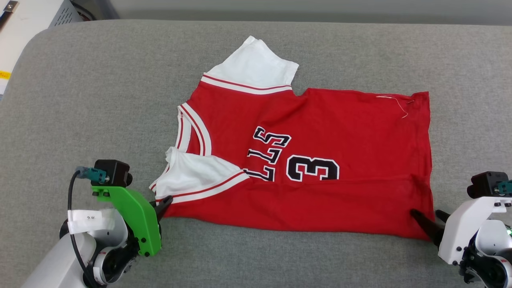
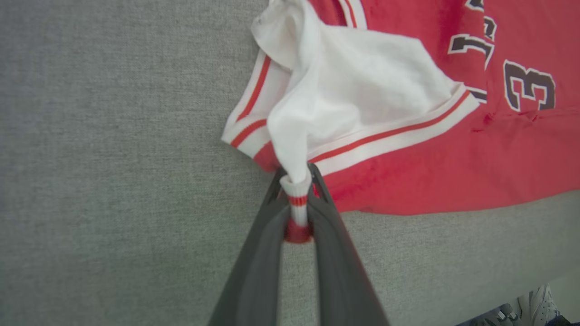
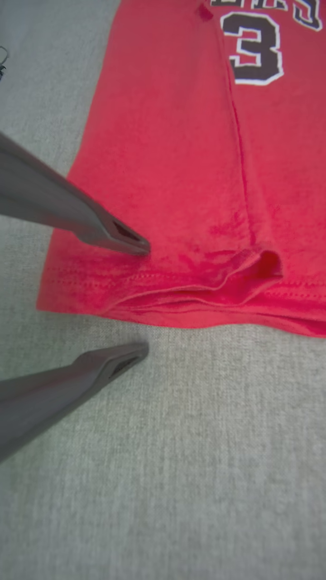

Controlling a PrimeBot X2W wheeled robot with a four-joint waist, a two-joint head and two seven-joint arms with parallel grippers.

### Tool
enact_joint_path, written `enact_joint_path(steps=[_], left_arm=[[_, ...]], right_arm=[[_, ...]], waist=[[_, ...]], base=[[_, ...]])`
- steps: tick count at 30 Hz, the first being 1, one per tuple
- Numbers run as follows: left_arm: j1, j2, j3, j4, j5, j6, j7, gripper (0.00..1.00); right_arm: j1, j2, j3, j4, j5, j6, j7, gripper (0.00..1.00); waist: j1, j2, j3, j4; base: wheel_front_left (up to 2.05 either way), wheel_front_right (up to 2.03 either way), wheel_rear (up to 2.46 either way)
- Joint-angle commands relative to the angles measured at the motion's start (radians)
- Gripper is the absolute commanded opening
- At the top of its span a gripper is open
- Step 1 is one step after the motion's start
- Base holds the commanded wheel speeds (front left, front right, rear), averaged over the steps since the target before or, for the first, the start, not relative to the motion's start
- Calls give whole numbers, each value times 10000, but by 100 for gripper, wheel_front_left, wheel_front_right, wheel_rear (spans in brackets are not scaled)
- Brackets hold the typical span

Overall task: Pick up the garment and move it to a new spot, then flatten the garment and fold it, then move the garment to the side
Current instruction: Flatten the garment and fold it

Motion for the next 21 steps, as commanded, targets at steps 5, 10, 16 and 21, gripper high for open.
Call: enact_joint_path(steps=[5, 10, 16, 21], left_arm=[[-96, -156, -49, 2, 77, -3, -268, 0], [-12, -156, -79, 44, 192, -19, -486, 0], [376, -54, -151, -214, 255, 73, -567, 0], [1475, 192, -136, -784, -112, 415, -315, 0]], right_arm=[[-48, 225, 501, 669, 267, -4, 478, 0], [-145, 68, 498, 622, 283, -4, 297, 0], [24, -52, 447, 276, 327, -4, 175, 0], [722, -108, 443, -91, 536, -4, 362, 0]], waist=[[0, 0, 146, 180], [0, 0, -173, 171], [0, 0, -961, 121], [0, 0, -2043, 68]], base=[[0, 0, 0], [0, 0, 0], [0, 0, 0], [0, 0, 0]])
